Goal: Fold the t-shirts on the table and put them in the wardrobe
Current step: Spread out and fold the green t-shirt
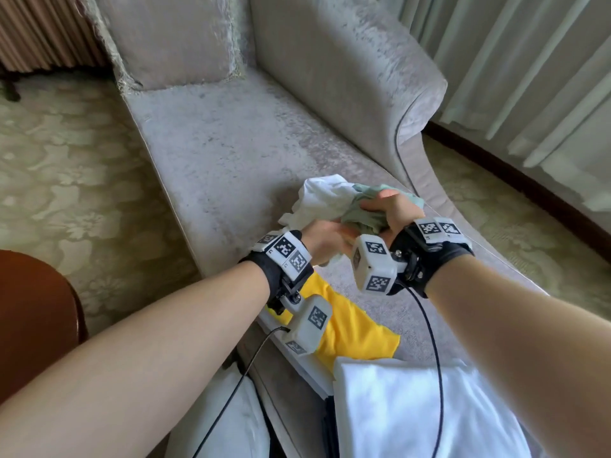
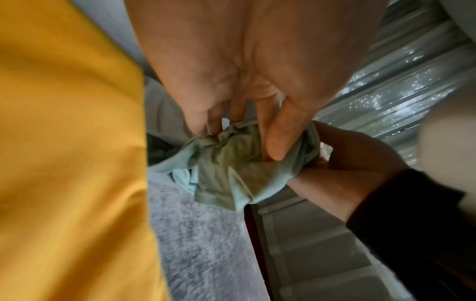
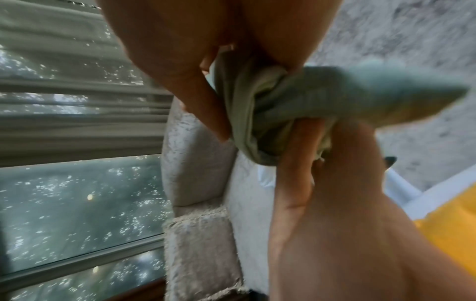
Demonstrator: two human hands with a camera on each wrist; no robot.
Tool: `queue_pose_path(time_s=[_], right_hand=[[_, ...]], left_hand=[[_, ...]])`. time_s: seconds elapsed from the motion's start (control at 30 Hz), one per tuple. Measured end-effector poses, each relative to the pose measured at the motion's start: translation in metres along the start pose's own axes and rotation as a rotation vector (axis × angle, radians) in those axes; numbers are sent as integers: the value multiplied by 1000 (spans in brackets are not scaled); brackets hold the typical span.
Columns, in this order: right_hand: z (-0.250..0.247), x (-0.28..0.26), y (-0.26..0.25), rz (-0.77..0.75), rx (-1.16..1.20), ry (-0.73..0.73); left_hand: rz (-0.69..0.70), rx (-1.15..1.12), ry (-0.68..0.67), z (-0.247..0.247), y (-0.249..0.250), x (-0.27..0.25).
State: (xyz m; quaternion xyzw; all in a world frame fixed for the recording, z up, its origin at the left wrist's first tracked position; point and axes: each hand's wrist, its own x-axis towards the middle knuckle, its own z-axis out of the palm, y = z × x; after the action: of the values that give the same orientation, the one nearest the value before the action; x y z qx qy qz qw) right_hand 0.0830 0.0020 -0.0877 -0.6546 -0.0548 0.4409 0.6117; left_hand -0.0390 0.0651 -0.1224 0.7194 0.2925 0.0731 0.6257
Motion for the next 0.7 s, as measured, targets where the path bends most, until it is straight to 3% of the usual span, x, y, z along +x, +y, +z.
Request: queue_pose_path(time_s=[0.07,0.2,0.3,0.43,0.57,0.7], right_hand=[[5,-20,-17,-60,47,-65],[9,-52,-44,-222,46,-172],[15,-79,-63,-286,-11,-204],[20,-135,-90,-303,43,-286],[31,-184,-107,-332,64,-453],[50,-230,-126,-380,137,-591]], left_hand=[[93,10,30,-3,16,-3],[124,-150,118,-12,52,-15],[190,-20,140,-16,77,-28],[312,71,286,-22,104,-58],[329,-3,583,-37,139,-93],[415,-245,641,-64,175,-142]])
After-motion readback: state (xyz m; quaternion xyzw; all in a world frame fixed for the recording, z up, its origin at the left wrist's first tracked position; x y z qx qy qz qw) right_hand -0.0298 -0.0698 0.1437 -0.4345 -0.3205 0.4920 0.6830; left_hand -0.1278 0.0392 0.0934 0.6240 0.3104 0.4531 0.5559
